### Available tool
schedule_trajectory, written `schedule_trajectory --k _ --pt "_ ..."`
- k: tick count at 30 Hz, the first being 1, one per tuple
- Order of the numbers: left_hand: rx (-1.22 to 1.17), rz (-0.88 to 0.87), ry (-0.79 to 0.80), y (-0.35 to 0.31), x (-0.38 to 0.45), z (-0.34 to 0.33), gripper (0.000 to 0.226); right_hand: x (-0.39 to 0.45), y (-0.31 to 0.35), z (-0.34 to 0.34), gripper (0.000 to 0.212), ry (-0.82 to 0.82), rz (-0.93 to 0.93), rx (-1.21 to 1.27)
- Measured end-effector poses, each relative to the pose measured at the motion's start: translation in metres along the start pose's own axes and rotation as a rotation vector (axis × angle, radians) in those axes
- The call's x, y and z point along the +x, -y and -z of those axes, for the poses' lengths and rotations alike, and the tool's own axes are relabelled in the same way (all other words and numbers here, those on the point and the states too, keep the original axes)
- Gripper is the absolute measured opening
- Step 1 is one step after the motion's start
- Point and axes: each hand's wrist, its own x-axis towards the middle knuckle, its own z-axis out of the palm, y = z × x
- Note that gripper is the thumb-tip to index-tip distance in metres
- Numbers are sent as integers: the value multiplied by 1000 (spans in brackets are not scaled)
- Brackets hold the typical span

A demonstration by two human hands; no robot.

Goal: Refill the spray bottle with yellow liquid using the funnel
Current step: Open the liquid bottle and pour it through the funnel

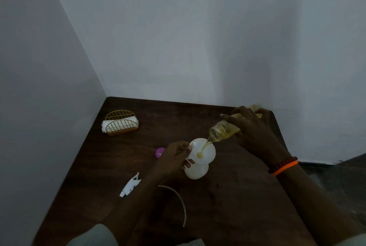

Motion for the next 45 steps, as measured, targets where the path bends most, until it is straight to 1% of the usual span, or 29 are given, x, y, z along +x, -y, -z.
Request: schedule_trajectory --k 6,13,20,27,45 --pt "-6 -15 4 1 1 0 19 -1 -2 1 71 -9 10 17" --pt "-15 -2 -9 1 0 -1 20 0 -1 1 68 -26 16 23" --pt "-31 6 -3 -3 0 -2 22 0 -2 1 69 2 3 0" --pt "-11 -2 2 -1 0 -1 19 1 -1 5 70 3 2 -19" --pt "-8 6 3 -2 1 -1 24 2 1 8 67 0 -8 -11"
